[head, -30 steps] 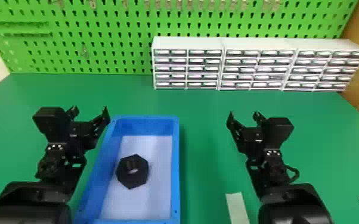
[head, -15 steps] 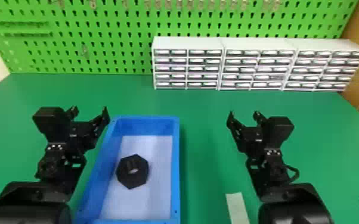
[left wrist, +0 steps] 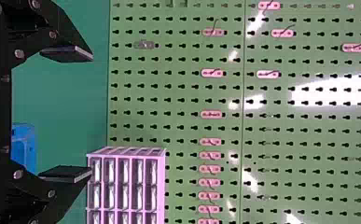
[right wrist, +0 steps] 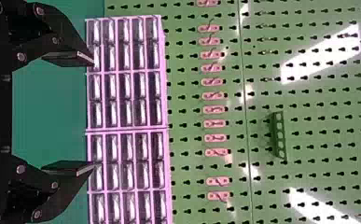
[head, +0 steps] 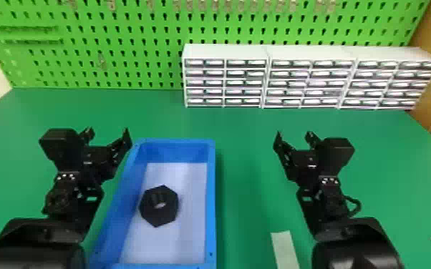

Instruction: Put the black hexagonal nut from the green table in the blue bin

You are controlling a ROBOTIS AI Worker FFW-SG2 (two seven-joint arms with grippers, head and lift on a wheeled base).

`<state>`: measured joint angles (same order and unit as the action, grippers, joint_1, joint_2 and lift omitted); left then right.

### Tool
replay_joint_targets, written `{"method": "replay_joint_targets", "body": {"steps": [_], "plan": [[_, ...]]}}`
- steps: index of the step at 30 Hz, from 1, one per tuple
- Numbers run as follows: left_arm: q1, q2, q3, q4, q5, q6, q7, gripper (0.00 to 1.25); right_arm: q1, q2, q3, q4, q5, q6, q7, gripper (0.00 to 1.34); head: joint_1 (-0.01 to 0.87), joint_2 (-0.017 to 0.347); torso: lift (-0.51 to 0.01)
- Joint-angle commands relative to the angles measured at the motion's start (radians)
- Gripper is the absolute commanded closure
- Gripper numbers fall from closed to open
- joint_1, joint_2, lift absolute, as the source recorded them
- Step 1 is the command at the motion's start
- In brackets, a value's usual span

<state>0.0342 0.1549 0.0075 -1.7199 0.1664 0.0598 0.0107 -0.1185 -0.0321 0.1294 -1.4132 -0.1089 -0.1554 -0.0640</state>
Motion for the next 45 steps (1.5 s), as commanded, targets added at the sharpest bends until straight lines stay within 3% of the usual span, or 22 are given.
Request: {"method": "replay_joint_targets", "body": {"steps": [1,45], "plan": [[0.000,0.000,0.002,0.000,-0.001,0.000,0.000,0.39,-0.004,0.000,-0.001,-0.006,0.014,0.002,0.000,0.48,0.686,0.052,-0.097],[0.001,0.000,0.002,0.000,0.001,0.000,0.000,0.39,-0.001,0.001,-0.011,-0.029,0.021,0.022,0.000,0.48,0.686,0.052,-0.097]]}}
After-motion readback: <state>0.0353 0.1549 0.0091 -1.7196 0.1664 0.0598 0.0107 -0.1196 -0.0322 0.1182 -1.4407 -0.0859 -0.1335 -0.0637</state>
